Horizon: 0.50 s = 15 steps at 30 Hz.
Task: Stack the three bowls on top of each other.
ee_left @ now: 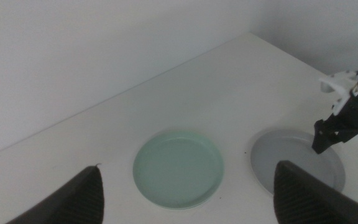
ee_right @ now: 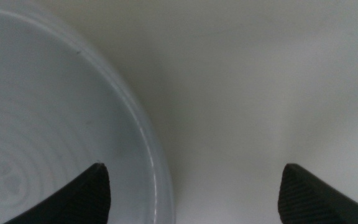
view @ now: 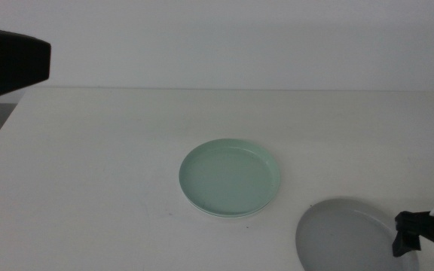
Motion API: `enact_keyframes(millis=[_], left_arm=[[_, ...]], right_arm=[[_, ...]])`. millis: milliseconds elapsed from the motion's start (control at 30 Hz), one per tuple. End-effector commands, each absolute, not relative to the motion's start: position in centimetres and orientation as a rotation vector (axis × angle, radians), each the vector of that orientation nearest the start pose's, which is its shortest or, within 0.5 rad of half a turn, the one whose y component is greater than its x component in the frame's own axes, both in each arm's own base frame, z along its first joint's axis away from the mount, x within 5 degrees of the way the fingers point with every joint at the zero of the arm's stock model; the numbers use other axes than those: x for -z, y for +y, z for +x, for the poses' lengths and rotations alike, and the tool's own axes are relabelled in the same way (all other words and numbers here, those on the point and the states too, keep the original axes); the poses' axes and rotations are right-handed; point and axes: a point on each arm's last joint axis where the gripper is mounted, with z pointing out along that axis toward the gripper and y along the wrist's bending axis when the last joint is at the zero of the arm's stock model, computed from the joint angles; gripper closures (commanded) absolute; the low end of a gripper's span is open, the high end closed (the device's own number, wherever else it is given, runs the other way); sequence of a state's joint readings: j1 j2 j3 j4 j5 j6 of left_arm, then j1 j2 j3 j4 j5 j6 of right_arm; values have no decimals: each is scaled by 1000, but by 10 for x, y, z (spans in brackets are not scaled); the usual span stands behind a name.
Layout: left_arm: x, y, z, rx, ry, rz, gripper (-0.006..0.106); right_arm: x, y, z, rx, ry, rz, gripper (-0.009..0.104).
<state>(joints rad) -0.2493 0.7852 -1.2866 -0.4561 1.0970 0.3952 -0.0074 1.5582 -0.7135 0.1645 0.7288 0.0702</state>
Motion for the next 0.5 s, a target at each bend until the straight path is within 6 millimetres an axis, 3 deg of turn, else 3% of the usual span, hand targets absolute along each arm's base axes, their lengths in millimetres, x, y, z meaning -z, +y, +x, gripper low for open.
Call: enact_keyframes(millis=[0,67,200,267,333,467], left_arm=[[-473,-58,85,458,1892,661,7],[-473,-58,85,458,1892,661,7],[-473,-58,85,458,1892,661,7],[-473,-58,85,458,1890,660,7],[-473,-58,85,458,1888,658,7],[-473,-58,85,457,1886,657,7]], right_arm=[[-151,8,245,-187,3039,312,11],[-145,8,246,-194,3052,326,19],[-138,9,247,-205,3077,348,49],[-137,9,247,-211,3081,350,70],[-138,9,247,-206,3084,337,98],[-157,9,244,-201,3056,301,97]])
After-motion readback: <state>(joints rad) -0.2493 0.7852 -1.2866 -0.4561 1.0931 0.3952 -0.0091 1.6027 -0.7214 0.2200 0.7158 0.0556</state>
